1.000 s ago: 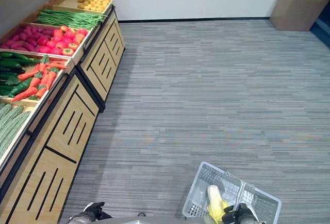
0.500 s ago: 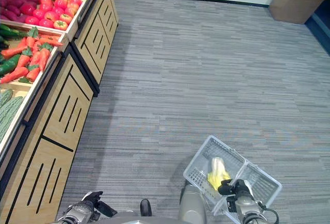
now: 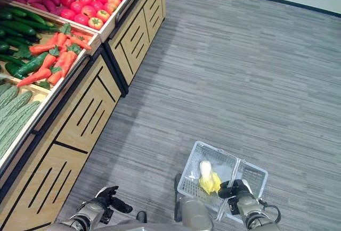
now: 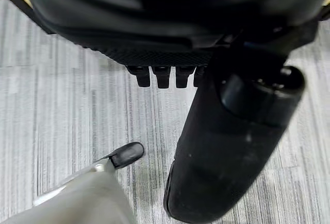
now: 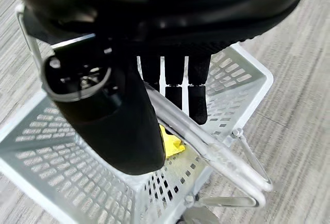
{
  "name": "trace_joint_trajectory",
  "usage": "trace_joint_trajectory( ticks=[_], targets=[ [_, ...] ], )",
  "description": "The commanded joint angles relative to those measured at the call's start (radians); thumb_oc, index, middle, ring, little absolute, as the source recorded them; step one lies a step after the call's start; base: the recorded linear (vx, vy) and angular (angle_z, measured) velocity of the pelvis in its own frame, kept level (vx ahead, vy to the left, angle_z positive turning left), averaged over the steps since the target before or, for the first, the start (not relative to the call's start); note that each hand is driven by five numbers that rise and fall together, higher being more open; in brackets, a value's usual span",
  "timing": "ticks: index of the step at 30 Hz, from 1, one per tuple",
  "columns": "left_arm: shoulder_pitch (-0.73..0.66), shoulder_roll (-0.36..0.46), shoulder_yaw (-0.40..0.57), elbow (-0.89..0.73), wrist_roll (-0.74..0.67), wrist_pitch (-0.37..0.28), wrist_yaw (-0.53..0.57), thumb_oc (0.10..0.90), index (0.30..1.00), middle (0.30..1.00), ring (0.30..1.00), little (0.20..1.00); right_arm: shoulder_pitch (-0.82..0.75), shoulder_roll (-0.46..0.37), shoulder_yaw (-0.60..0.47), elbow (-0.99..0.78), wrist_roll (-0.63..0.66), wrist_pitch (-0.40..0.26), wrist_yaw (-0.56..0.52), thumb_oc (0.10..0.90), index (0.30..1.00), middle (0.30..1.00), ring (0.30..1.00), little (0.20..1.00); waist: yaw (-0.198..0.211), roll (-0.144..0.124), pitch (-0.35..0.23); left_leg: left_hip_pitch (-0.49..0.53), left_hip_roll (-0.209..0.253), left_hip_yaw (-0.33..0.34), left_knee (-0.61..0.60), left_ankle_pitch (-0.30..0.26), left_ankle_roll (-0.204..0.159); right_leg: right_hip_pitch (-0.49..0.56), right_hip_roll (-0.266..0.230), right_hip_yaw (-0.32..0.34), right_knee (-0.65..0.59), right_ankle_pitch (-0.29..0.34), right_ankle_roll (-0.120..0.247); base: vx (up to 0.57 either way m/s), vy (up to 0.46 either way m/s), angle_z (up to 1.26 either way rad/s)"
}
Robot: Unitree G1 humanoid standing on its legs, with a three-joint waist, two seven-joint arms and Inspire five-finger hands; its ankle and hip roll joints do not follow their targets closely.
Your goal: Get the vegetables into the basket
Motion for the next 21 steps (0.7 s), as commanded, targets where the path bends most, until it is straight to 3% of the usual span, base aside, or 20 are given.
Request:
trace_joint_trajectory(
  ticks=[1, 5, 8, 10, 11, 14, 18, 19, 21],
  targets=[
    [0.036, 0.033, -0.012, 0.009, -0.003, 0.009, 0.040, 0.900, 1.000, 1.000, 1.000, 1.000, 0.081, -0.015, 0.050, 0.030, -0.017, 0.015, -0.012, 0.400, 0.300, 0.300, 0.300, 0.300, -0.001, -0.002, -0.035, -0.007, 0.001, -0.028, -0.057, 0.067, -0.020, -0.047, -0.087, 0.027, 0.025, -0.021, 0.130, -0.03, -0.032, 0.14],
    [0.009, 0.047, -0.016, 0.004, -0.020, 0.007, 0.052, 0.900, 1.000, 1.000, 1.000, 1.000, 0.076, -0.009, 0.058, 0.034, -0.012, 0.013, -0.015, 0.400, 0.300, 0.300, 0.300, 0.300, -0.011, 0.014, 0.008, -0.033, 0.027, -0.040, -0.050, 0.080, -0.026, -0.128, -0.067, 0.027, 0.161, -0.093, 0.105, -0.01, -0.070, -0.04],
    [0.005, 0.050, -0.012, 0.002, -0.031, 0.007, 0.056, 0.900, 1.000, 1.000, 1.000, 1.000, 0.082, -0.010, 0.060, 0.043, -0.017, 0.014, -0.014, 0.400, 0.300, 0.300, 0.300, 0.300, -0.016, 0.018, 0.018, -0.039, 0.042, -0.046, -0.029, 0.082, -0.031, -0.134, -0.060, 0.016, 0.191, -0.117, 0.096, 0.08, -0.140, 0.21],
    [0.003, 0.049, -0.007, -0.002, -0.045, 0.006, 0.055, 0.900, 1.000, 1.000, 1.000, 1.000, 0.086, -0.017, 0.067, 0.042, -0.028, 0.012, -0.012, 0.400, 0.300, 0.300, 0.300, 0.300, -0.023, 0.027, 0.035, -0.071, 0.063, -0.037, 0.057, 0.119, -0.052, -0.117, -0.045, 0.001, 0.192, -0.143, 0.076, 0.16, -0.233, 0.28],
    [0.002, 0.052, -0.002, -0.003, -0.048, 0.009, 0.056, 0.900, 1.000, 1.000, 1.000, 1.000, 0.088, -0.022, 0.071, 0.037, -0.032, 0.010, -0.010, 0.400, 0.300, 0.300, 0.300, 0.300, -0.013, 0.020, 0.046, -0.109, 0.058, -0.040, 0.128, 0.168, -0.062, -0.087, -0.037, -0.004, 0.174, -0.147, 0.065, 0.11, -0.218, 0.25],
    [-0.006, 0.060, -0.007, -0.006, -0.044, 0.013, 0.057, 0.900, 1.000, 1.000, 1.000, 1.000, 0.087, -0.034, 0.086, 0.026, -0.044, 0.007, -0.006, 0.400, 0.300, 0.300, 0.300, 0.300, 0.004, -0.008, 0.068, -0.183, 0.016, -0.082, 0.271, 0.221, -0.058, -0.044, -0.031, -0.005, 0.151, -0.152, 0.043, 0.08, -0.191, 0.14],
    [-0.016, 0.071, -0.010, 0.000, -0.038, 0.020, 0.061, 0.900, 1.000, 1.000, 1.000, 1.000, 0.083, -0.043, 0.081, 0.026, -0.034, 0.012, -0.010, 0.400, 0.300, 0.300, 0.300, 0.300, 0.021, -0.040, 0.083, -0.282, 0.012, -0.046, 0.205, 0.173, -0.033, 0.008, -0.039, 0.022, 0.137, -0.177, 0.051, 0.14, -0.051, -0.05],
    [-0.012, 0.072, -0.011, 0.002, -0.034, 0.019, 0.064, 0.900, 1.000, 1.000, 1.000, 1.000, 0.088, -0.049, 0.072, 0.029, -0.030, 0.010, -0.018, 0.400, 0.300, 0.300, 0.300, 0.300, 0.036, -0.044, 0.083, -0.359, 0.038, -0.022, 0.138, 0.210, -0.040, 0.037, -0.039, 0.033, 0.130, -0.188, 0.058, 0.21, 0.037, -0.06],
    [-0.011, 0.071, -0.012, 0.002, -0.034, 0.019, 0.065, 0.900, 1.000, 1.000, 1.000, 1.000, 0.091, -0.050, 0.070, 0.026, -0.029, 0.007, -0.021, 0.400, 0.300, 0.300, 0.300, 0.300, 0.047, -0.042, 0.086, -0.375, 0.052, -0.010, 0.108, 0.243, -0.047, 0.053, -0.033, 0.040, 0.134, -0.202, 0.057, 0.15, 0.043, -0.04]
  ],
)
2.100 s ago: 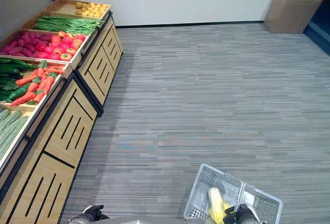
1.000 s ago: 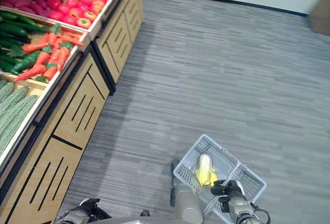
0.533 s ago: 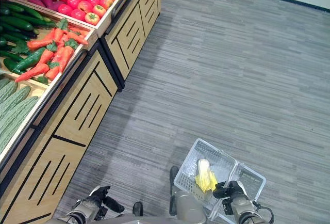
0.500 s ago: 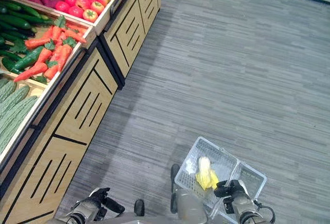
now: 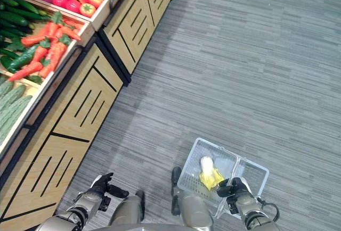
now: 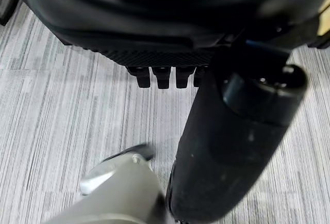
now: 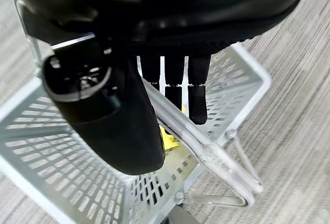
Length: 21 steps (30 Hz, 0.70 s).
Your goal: Get the vegetables into the basket
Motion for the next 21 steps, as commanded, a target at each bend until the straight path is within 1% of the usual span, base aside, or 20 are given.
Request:
trace_joint_trajectory(
  ticks=[1, 2, 3, 5, 6, 8, 10, 12, 13, 14, 16, 17, 18, 21],
  targets=[
    [0.051, 0.023, -0.027, 0.039, 0.026, 0.027, 0.012, 0.900, 1.000, 1.000, 1.000, 1.000, 0.121, -0.059, 0.010, 0.014, -0.038, 0.027, -0.017, 0.400, 0.300, 0.300, 0.300, 0.300, 0.028, 0.018, -0.011, -0.063, 0.042, 0.031, -0.061, 0.186, 0.051, 0.016, -0.063, 0.082, 0.155, -0.112, 0.090, 0.14, 0.029, -0.23],
    [0.055, 0.023, -0.026, 0.039, 0.027, 0.026, 0.013, 0.900, 1.000, 1.000, 1.000, 1.000, 0.123, -0.059, 0.011, 0.015, -0.038, 0.027, -0.019, 0.400, 0.300, 0.300, 0.300, 0.300, 0.039, 0.016, -0.008, -0.068, 0.046, 0.030, -0.078, 0.205, 0.048, 0.030, -0.058, 0.094, 0.161, -0.124, 0.088, 0.34, 0.115, -0.53],
    [0.067, 0.021, -0.021, 0.039, 0.031, 0.026, 0.012, 0.900, 1.000, 1.000, 1.000, 1.000, 0.131, -0.055, 0.008, 0.022, -0.039, 0.026, -0.021, 0.400, 0.300, 0.300, 0.300, 0.300, 0.058, 0.021, -0.011, -0.077, 0.060, 0.071, -0.136, 0.247, 0.042, 0.077, -0.037, 0.116, 0.156, -0.151, 0.086, 0.27, 0.085, -0.62],
    [0.073, 0.020, -0.017, 0.041, 0.031, 0.027, 0.011, 0.900, 1.000, 1.000, 1.000, 1.000, 0.133, -0.051, 0.006, 0.027, -0.038, 0.027, -0.022, 0.400, 0.300, 0.300, 0.300, 0.300, 0.068, 0.019, -0.014, -0.072, 0.056, 0.070, -0.136, 0.247, 0.044, 0.096, -0.037, 0.128, 0.153, -0.158, 0.089, 0.23, 0.141, -0.75],
    [0.088, 0.021, -0.003, 0.046, 0.032, 0.026, 0.008, 0.900, 1.000, 1.000, 1.000, 1.000, 0.134, -0.042, 0.002, 0.030, -0.038, 0.029, -0.015, 0.400, 0.300, 0.300, 0.300, 0.300, 0.076, 0.014, -0.029, -0.060, 0.045, 0.058, -0.111, 0.224, 0.053, 0.123, -0.043, 0.155, 0.149, -0.168, 0.098, 0.18, 0.157, -0.64],
    [0.088, 0.021, -0.003, 0.046, 0.032, 0.026, 0.008, 0.900, 1.000, 1.000, 1.000, 1.000, 0.134, -0.042, 0.002, 0.030, -0.038, 0.029, -0.015, 0.400, 0.300, 0.300, 0.300, 0.300, 0.077, 0.013, -0.027, -0.058, 0.045, 0.060, -0.109, 0.222, 0.053, 0.125, -0.044, 0.156, 0.149, -0.169, 0.099, 0.10, 0.124, -0.56],
    [0.105, 0.023, 0.004, 0.065, 0.046, 0.025, 0.004, 0.900, 1.000, 1.000, 1.000, 1.000, 0.145, -0.022, -0.003, 0.036, -0.045, 0.032, -0.007, 0.400, 0.300, 0.300, 0.300, 0.300, 0.082, -0.012, -0.061, -0.049, 0.016, 0.079, -0.072, 0.177, 0.077, 0.161, -0.095, 0.186, 0.121, -0.166, 0.129, 0.20, 0.318, -0.61],
    [0.109, 0.029, 0.007, 0.065, 0.049, 0.024, 0.005, 0.900, 1.000, 1.000, 1.000, 1.000, 0.144, -0.013, -0.003, 0.037, -0.050, 0.036, -0.004, 0.400, 0.300, 0.300, 0.300, 0.300, 0.087, -0.028, -0.076, -0.046, -0.002, 0.095, -0.055, 0.150, 0.093, 0.164, -0.125, 0.200, 0.105, -0.156, 0.147, 0.12, 0.277, -0.50],
    [0.104, 0.034, 0.009, 0.063, 0.044, 0.024, 0.006, 0.900, 1.000, 1.000, 1.000, 1.000, 0.135, -0.005, 0.001, 0.035, -0.053, 0.038, -0.001, 0.400, 0.300, 0.300, 0.300, 0.300, 0.090, -0.041, -0.083, -0.046, -0.017, 0.113, -0.042, 0.131, 0.104, 0.156, -0.147, 0.208, 0.098, -0.142, 0.164, 0.05, 0.189, -0.54],
    [0.104, 0.035, 0.009, 0.063, 0.044, 0.024, 0.006, 0.900, 1.000, 1.000, 1.000, 1.000, 0.135, -0.004, 0.001, 0.035, -0.053, 0.038, -0.001, 0.400, 0.300, 0.300, 0.300, 0.300, 0.091, -0.041, -0.083, -0.046, -0.017, 0.114, -0.042, 0.130, 0.104, 0.155, -0.147, 0.209, 0.098, -0.142, 0.164, 0.04, 0.194, -0.59],
    [0.092, 0.046, 0.014, 0.059, 0.033, 0.023, 0.009, 0.900, 1.000, 1.000, 1.000, 1.000, 0.115, 0.008, 0.011, 0.025, -0.056, 0.042, 0.000, 0.400, 0.300, 0.300, 0.300, 0.300, 0.095, -0.055, -0.085, -0.041, -0.034, 0.132, -0.040, 0.107, 0.122, 0.134, -0.165, 0.213, 0.105, -0.123, 0.184, 0.02, 0.194, -0.28],
    [0.092, 0.046, 0.014, 0.059, 0.033, 0.023, 0.009, 0.900, 1.000, 1.000, 1.000, 1.000, 0.115, 0.009, 0.011, 0.025, -0.056, 0.042, 0.000, 0.400, 0.300, 0.300, 0.300, 0.300, 0.096, -0.056, -0.085, -0.040, -0.034, 0.133, -0.040, 0.107, 0.123, 0.134, -0.166, 0.214, 0.105, -0.123, 0.185, 0.03, 0.239, -0.14],
    [0.084, 0.058, 0.018, 0.057, 0.029, 0.022, 0.010, 0.900, 1.000, 1.000, 1.000, 1.000, 0.106, 0.018, 0.020, 0.015, -0.063, 0.042, 0.001, 0.400, 0.300, 0.300, 0.300, 0.300, 0.098, -0.066, -0.086, -0.032, -0.043, 0.144, -0.049, 0.096, 0.132, 0.122, -0.178, 0.210, 0.112, -0.106, 0.200, 0.03, 0.126, -0.08],
    [0.079, 0.072, 0.024, 0.057, 0.031, 0.023, 0.010, 0.900, 1.000, 1.000, 1.000, 1.000, 0.100, 0.025, 0.028, 0.009, -0.075, 0.042, 0.004, 0.400, 0.300, 0.300, 0.300, 0.300, 0.102, -0.077, -0.089, -0.016, -0.052, 0.158, -0.067, 0.088, 0.141, 0.110, -0.188, 0.195, 0.120, -0.081, 0.215, 0.06, 0.141, 0.03]
  ],
)
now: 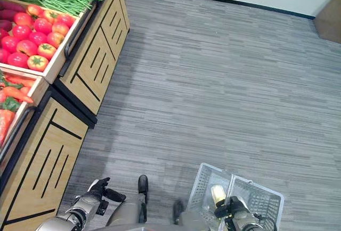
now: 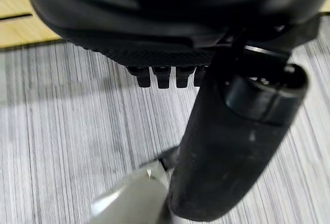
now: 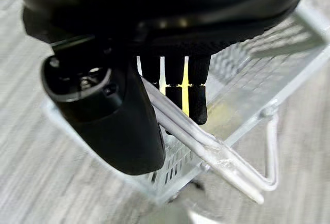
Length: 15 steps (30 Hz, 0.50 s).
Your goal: Get the vegetables into the basket
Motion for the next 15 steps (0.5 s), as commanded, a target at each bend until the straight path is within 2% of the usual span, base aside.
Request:
trace_joint_trajectory(
  ticks=[1, 4, 6, 7, 9, 11, 12, 15],
  targets=[
    [0.053, 0.060, 0.016, 0.011, 0.019, 0.014, 0.009, 0.900, 1.000, 1.000, 1.000, 1.000, 0.037, -0.020, -0.003, -0.027, -0.032, 0.010, 0.003, 0.400, 0.300, 0.300, 0.300, 0.300, 0.032, -0.056, 0.016, 0.001, 0.056, 0.013, 0.064, -0.076, -0.063, -0.031, -0.078, 0.038, -0.022, 0.134, 0.107, 0.10, 0.162, 0.01],
    [0.052, 0.062, 0.017, 0.009, 0.019, 0.013, 0.008, 0.900, 1.000, 1.000, 1.000, 1.000, 0.036, -0.020, -0.008, -0.022, -0.031, 0.011, 0.004, 0.400, 0.300, 0.300, 0.300, 0.300, 0.033, -0.063, 0.010, 0.015, 0.041, 0.014, 0.060, -0.090, -0.053, -0.029, -0.092, 0.030, -0.017, 0.155, 0.117, 0.08, 0.125, 0.01],
    [0.058, 0.058, 0.019, 0.006, 0.020, 0.014, -0.002, 0.900, 1.000, 1.000, 1.000, 1.000, 0.038, -0.018, -0.013, -0.020, -0.033, 0.012, 0.009, 0.400, 0.300, 0.300, 0.300, 0.300, 0.035, -0.069, 0.007, 0.050, 0.011, 0.014, 0.061, -0.119, -0.031, -0.044, -0.114, 0.013, 0.059, 0.209, 0.131, 0.07, 0.150, -0.01],
    [0.058, 0.058, 0.019, 0.006, 0.020, 0.014, -0.002, 0.900, 1.000, 1.000, 1.000, 1.000, 0.038, -0.018, -0.013, -0.020, -0.033, 0.012, 0.009, 0.400, 0.300, 0.300, 0.300, 0.300, 0.037, -0.069, 0.009, 0.052, 0.010, 0.015, 0.061, -0.120, -0.030, -0.043, -0.115, 0.015, 0.061, 0.208, 0.132, 0.04, 0.100, -0.11],
    [0.059, 0.054, 0.015, 0.005, 0.023, 0.015, -0.006, 0.900, 1.000, 1.000, 1.000, 1.000, 0.042, -0.018, -0.020, -0.022, -0.025, 0.011, 0.010, 0.400, 0.300, 0.300, 0.300, 0.300, 0.030, -0.056, 0.016, 0.075, -0.005, 0.001, 0.052, -0.127, -0.017, -0.077, -0.115, 0.029, 0.150, 0.256, 0.125, 0.04, 0.113, -0.18],
    [0.059, 0.052, 0.015, 0.005, 0.023, 0.015, -0.007, 0.900, 1.000, 1.000, 1.000, 1.000, 0.045, -0.019, -0.022, -0.023, -0.022, 0.011, 0.011, 0.400, 0.300, 0.300, 0.300, 0.300, 0.027, -0.054, 0.020, 0.088, -0.009, -0.006, 0.047, -0.131, -0.017, -0.091, -0.122, 0.021, 0.154, 0.267, 0.119, 0.09, 0.067, 0.11],
    [0.056, 0.053, 0.013, 0.005, 0.023, 0.015, -0.008, 0.900, 1.000, 1.000, 1.000, 1.000, 0.043, -0.021, -0.024, -0.022, -0.016, 0.011, 0.009, 0.400, 0.300, 0.300, 0.300, 0.300, 0.020, -0.049, 0.026, 0.108, -0.011, -0.014, 0.039, -0.140, -0.023, -0.130, -0.139, 0.000, 0.112, 0.288, 0.108, 0.11, 0.028, 0.20],
    [0.050, 0.052, 0.008, 0.008, 0.028, 0.016, -0.010, 0.900, 1.000, 1.000, 1.000, 1.000, 0.042, -0.023, -0.026, -0.024, -0.013, 0.010, 0.007, 0.400, 0.300, 0.300, 0.300, 0.300, 0.001, -0.041, 0.040, 0.123, -0.014, -0.044, 0.051, -0.152, -0.028, -0.175, -0.138, 0.004, 0.051, 0.300, 0.107, 0.15, -0.036, 0.16]
  ],
)
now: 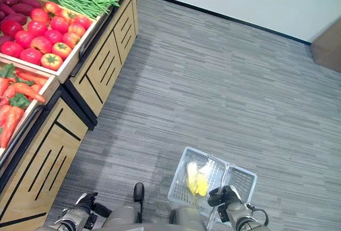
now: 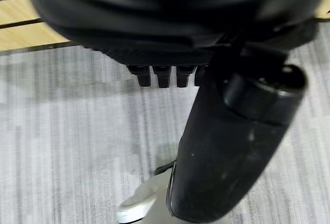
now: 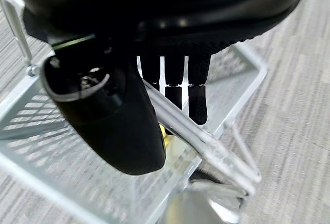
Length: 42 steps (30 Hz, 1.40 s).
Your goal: Get the vegetables into the basket
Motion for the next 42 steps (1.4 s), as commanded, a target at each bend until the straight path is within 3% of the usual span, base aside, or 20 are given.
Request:
trace_joint_trajectory(
  ticks=[1, 7, 8, 10, 12, 16, 23, 25, 26, 27, 28, 30, 32, 37, 40, 42],
  targets=[
    [-0.003, 0.018, 0.027, 0.011, 0.022, -0.003, 0.007, 0.900, 1.000, 1.000, 1.000, 1.000, 0.070, -0.045, 0.006, 0.017, -0.007, 0.028, 0.007, 0.400, 0.300, 0.300, 0.300, 0.300, -0.020, 0.000, 0.042, 0.020, 0.012, -0.034, 0.111, -0.134, -0.092, -0.019, -0.043, 0.037, -0.222, 0.309, 0.040, 0.29, -0.070, 0.38],
    [-0.011, 0.011, 0.029, 0.017, 0.023, -0.007, 0.005, 0.900, 1.000, 1.000, 1.000, 1.000, 0.071, -0.048, 0.015, 0.019, -0.015, 0.026, 0.012, 0.400, 0.300, 0.300, 0.300, 0.300, -0.074, 0.002, 0.061, 0.121, -0.022, -0.132, 0.122, -0.197, -0.090, -0.113, 0.007, 0.083, -0.348, 0.366, 0.055, 0.28, -0.040, 0.69],
    [-0.014, 0.010, 0.026, 0.014, 0.018, -0.010, 0.002, 0.900, 1.000, 1.000, 1.000, 1.000, 0.070, -0.050, 0.024, 0.018, -0.019, 0.024, 0.016, 0.400, 0.300, 0.300, 0.300, 0.300, -0.085, -0.002, 0.056, 0.142, -0.038, -0.167, 0.120, -0.207, -0.089, -0.131, 0.037, 0.108, -0.330, 0.364, 0.052, 0.40, -0.115, 1.57],
    [-0.013, 0.004, 0.020, 0.017, 0.020, -0.009, -0.004, 0.900, 1.000, 1.000, 1.000, 1.000, 0.081, -0.053, 0.022, 0.021, -0.016, 0.024, 0.016, 0.400, 0.300, 0.300, 0.300, 0.300, -0.090, 0.002, 0.050, 0.158, -0.040, -0.194, 0.120, -0.218, -0.094, -0.110, 0.042, 0.113, -0.315, 0.352, 0.045, 0.24, -0.108, 1.76],
    [-0.010, -0.007, 0.019, 0.020, 0.010, -0.009, 0.000, 0.900, 1.000, 1.000, 1.000, 1.000, 0.080, -0.061, 0.021, 0.022, -0.015, 0.025, 0.016, 0.400, 0.300, 0.300, 0.300, 0.300, -0.094, 0.015, 0.031, 0.186, -0.018, -0.239, 0.106, -0.223, -0.109, -0.104, 0.071, 0.111, -0.268, 0.316, 0.022, 0.24, -0.181, 0.82],
    [-0.021, -0.017, 0.004, 0.016, 0.002, -0.006, 0.006, 0.900, 1.000, 1.000, 1.000, 1.000, 0.079, -0.066, 0.022, 0.024, -0.006, 0.027, 0.010, 0.400, 0.300, 0.300, 0.300, 0.300, -0.099, 0.029, 0.022, 0.182, 0.017, -0.281, 0.088, -0.210, -0.133, -0.104, 0.075, 0.073, -0.252, 0.280, 0.002, 0.09, -0.119, 0.32],
    [-0.026, -0.022, -0.001, 0.005, -0.015, -0.006, 0.011, 0.900, 1.000, 1.000, 1.000, 1.000, 0.093, -0.065, 0.024, 0.028, 0.004, 0.024, 0.010, 0.400, 0.300, 0.300, 0.300, 0.300, -0.110, 0.052, 0.016, 0.177, 0.079, -0.296, 0.082, -0.191, -0.170, -0.098, 0.089, 0.023, -0.201, 0.202, -0.028, 0.10, -0.127, 0.35],
    [-0.028, -0.029, -0.002, 0.005, -0.016, -0.005, 0.008, 0.900, 1.000, 1.000, 1.000, 1.000, 0.104, -0.067, 0.026, 0.034, -0.003, 0.023, 0.016, 0.400, 0.300, 0.300, 0.300, 0.300, -0.110, 0.049, 0.025, 0.140, 0.075, -0.276, 0.154, -0.170, -0.189, -0.067, 0.077, 0.001, -0.213, 0.196, -0.039, 0.05, -0.124, 0.35],
    [-0.036, -0.037, -0.010, 0.001, -0.014, -0.004, 0.008, 0.900, 1.000, 1.000, 1.000, 1.000, 0.110, -0.080, 0.022, 0.034, -0.004, 0.021, 0.017, 0.400, 0.300, 0.300, 0.300, 0.300, -0.113, 0.040, 0.043, 0.073, 0.063, -0.198, 0.228, -0.142, -0.197, -0.034, 0.051, -0.023, -0.236, 0.202, -0.043, -0.04, -0.073, 1.17],
    [-0.038, -0.043, -0.017, -0.010, -0.009, -0.004, 0.006, 0.900, 1.000, 1.000, 1.000, 1.000, 0.113, -0.084, 0.020, 0.036, -0.014, 0.022, 0.020, 0.400, 0.300, 0.300, 0.300, 0.300, -0.128, 0.043, 0.040, 0.039, 0.105, -0.038, 0.191, -0.141, -0.191, -0.006, 0.025, -0.059, -0.264, 0.198, -0.035, -0.09, -0.013, 2.03],
    [-0.051, -0.053, -0.032, -0.035, 0.003, -0.003, 0.000, 0.900, 1.000, 1.000, 1.000, 1.000, 0.120, -0.092, 0.008, 0.027, -0.027, 0.026, 0.018, 0.400, 0.300, 0.300, 0.300, 0.300, -0.145, 0.066, 0.040, -0.024, 0.179, 0.192, 0.139, -0.062, -0.202, 0.027, -0.017, -0.120, -0.289, 0.200, -0.016, -0.06, 0.027, 2.37],
    [-0.053, -0.055, -0.035, -0.044, 0.011, 0.000, 0.000, 0.900, 1.000, 1.000, 1.000, 1.000, 0.124, -0.092, 0.001, 0.024, -0.033, 0.032, 0.019, 0.400, 0.300, 0.300, 0.300, 0.300, -0.146, 0.080, 0.034, -0.024, 0.187, 0.222, 0.127, -0.061, -0.206, 0.021, -0.027, -0.141, -0.270, 0.190, -0.009, 0.05, 0.147, 1.55],
    [-0.040, -0.058, -0.029, -0.037, 0.012, -0.005, -0.004, 0.900, 1.000, 1.000, 1.000, 1.000, 0.123, -0.072, 0.006, 0.026, -0.044, 0.036, 0.019, 0.400, 0.300, 0.300, 0.300, 0.300, -0.138, 0.076, 0.027, -0.012, 0.153, 0.198, 0.106, -0.078, -0.183, 0.022, -0.056, -0.141, -0.257, 0.200, 0.006, 0.11, 0.294, 0.19],
    [-0.027, -0.028, -0.020, -0.025, 0.029, -0.007, -0.005, 0.900, 1.000, 1.000, 1.000, 1.000, 0.101, -0.041, 0.027, 0.026, -0.064, 0.041, 0.017, 0.400, 0.300, 0.300, 0.300, 0.300, -0.106, 0.036, 0.019, 0.043, 0.116, 0.208, 0.043, -0.084, -0.150, 0.033, -0.066, -0.089, -0.265, 0.226, 0.032, 0.07, 0.184, -0.32],
    [-0.010, -0.003, 0.017, -0.001, 0.014, -0.004, 0.003, 0.900, 1.000, 1.000, 1.000, 1.000, 0.087, -0.030, 0.047, 0.014, -0.073, 0.039, 0.024, 0.400, 0.300, 0.300, 0.300, 0.300, -0.063, -0.006, 0.031, 0.046, 0.082, 0.172, 0.053, -0.107, -0.125, 0.041, -0.082, -0.080, -0.267, 0.248, 0.051, 0.03, 0.158, 0.03],
    [-0.005, 0.002, 0.025, 0.007, 0.012, -0.003, 0.003, 0.900, 1.000, 1.000, 1.000, 1.000, 0.084, -0.029, 0.046, 0.016, -0.077, 0.039, 0.026, 0.400, 0.300, 0.300, 0.300, 0.300, -0.053, -0.015, 0.032, 0.044, 0.073, 0.162, 0.055, -0.111, -0.120, 0.044, -0.091, -0.087, -0.259, 0.254, 0.057, 0.01, 0.105, 0.01]
  ],
)
